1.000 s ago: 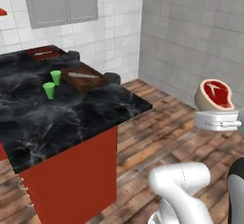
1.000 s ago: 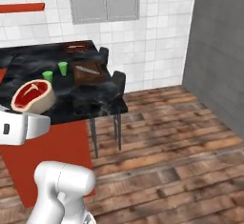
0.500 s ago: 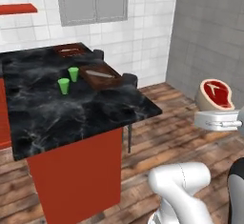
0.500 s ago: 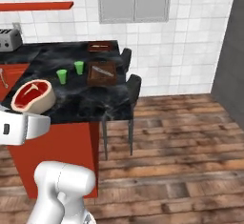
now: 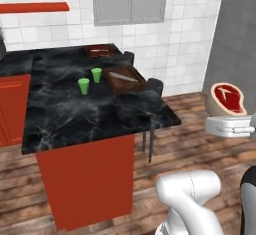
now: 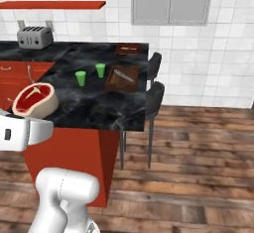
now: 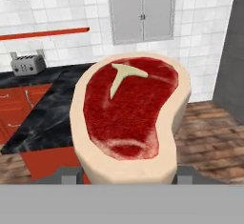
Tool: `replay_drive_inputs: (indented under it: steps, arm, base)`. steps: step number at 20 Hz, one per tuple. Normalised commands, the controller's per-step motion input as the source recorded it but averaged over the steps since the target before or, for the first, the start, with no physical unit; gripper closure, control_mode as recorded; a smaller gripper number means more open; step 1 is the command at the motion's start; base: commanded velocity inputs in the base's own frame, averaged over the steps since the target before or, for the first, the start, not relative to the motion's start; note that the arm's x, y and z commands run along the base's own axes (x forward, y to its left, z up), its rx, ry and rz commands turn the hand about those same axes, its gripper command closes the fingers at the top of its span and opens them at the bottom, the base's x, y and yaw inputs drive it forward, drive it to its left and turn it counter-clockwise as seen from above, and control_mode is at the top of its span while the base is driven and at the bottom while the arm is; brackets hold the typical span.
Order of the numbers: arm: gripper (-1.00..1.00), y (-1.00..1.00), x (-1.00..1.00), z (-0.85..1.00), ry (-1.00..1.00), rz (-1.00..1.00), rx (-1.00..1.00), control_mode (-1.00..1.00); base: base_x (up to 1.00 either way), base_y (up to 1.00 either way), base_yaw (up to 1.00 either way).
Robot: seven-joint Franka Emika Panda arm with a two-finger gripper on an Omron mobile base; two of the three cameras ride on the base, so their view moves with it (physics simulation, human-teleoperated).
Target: Gather the onion and potato from the fridge and place them on a tray on the dining counter. Then gather the steak and fish from the fridge and place them on the other tray.
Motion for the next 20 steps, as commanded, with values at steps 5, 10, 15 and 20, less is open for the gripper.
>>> replay_drive_inputs:
  steps: [5, 10, 15, 20]
  arm:
    - [1.00, 0.00, 0.00, 0.00, 0.00, 0.00, 0.00, 1.00]
    - [1.00, 0.00, 0.00, 0.00, 0.00, 0.00, 0.00, 1.00]
    - [1.00, 0.00, 0.00, 0.00, 0.00, 0.00, 0.00, 1.00]
    - [1.00, 0.00, 0.00, 0.00, 0.00, 0.00, 0.00, 1.00]
  base:
    - [0.40, -0.33, 0.27]
    - [0.57, -0.14, 0.05]
    - [0.64, -0.02, 0.04]
    - [0.59, -0.01, 0.06]
